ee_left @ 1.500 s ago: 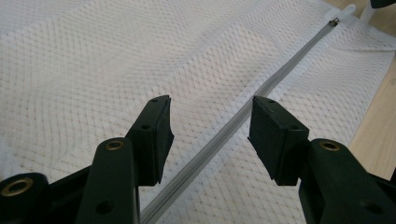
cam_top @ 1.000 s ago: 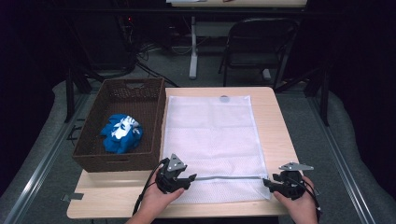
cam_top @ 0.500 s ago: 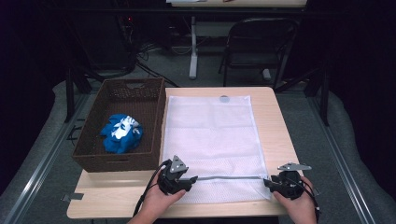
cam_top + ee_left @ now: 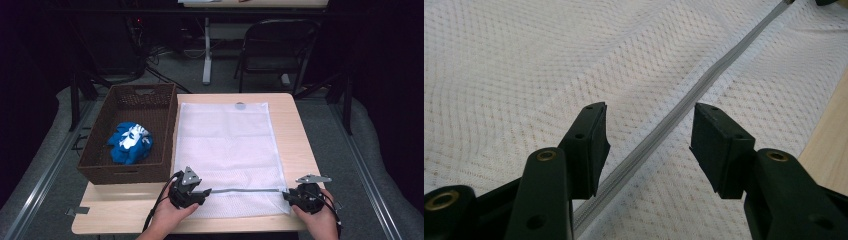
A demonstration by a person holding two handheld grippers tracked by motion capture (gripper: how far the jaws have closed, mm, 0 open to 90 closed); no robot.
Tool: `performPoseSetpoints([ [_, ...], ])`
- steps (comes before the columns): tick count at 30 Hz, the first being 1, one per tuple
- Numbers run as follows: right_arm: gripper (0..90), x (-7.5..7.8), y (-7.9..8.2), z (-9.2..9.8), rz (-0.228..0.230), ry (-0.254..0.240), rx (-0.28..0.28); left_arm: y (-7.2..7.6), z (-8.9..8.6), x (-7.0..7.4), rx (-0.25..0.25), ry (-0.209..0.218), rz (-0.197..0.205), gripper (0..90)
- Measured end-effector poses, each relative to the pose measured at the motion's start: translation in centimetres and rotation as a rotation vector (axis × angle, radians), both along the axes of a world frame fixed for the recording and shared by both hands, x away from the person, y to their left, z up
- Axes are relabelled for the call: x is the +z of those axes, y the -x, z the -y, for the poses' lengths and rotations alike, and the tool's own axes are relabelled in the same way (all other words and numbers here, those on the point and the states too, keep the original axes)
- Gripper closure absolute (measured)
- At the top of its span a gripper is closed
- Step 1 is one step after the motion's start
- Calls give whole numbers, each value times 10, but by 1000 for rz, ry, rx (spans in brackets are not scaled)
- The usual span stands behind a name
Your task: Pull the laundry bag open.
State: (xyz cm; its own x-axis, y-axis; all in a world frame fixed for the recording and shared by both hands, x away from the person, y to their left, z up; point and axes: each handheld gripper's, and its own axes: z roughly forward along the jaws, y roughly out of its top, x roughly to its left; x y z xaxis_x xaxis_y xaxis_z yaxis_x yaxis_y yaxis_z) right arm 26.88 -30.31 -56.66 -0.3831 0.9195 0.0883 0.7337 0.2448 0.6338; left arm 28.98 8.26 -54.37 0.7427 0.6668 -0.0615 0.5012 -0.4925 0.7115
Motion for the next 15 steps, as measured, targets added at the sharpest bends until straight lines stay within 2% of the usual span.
performPoseSetpoints([
  [9,768,-1,0,0,-29,10,8,0,0,0,-4,-6,-4,487],
  [15,807,-1,-1,2,-27,2,13,0,0,-1,-3,-3,-6,488],
])
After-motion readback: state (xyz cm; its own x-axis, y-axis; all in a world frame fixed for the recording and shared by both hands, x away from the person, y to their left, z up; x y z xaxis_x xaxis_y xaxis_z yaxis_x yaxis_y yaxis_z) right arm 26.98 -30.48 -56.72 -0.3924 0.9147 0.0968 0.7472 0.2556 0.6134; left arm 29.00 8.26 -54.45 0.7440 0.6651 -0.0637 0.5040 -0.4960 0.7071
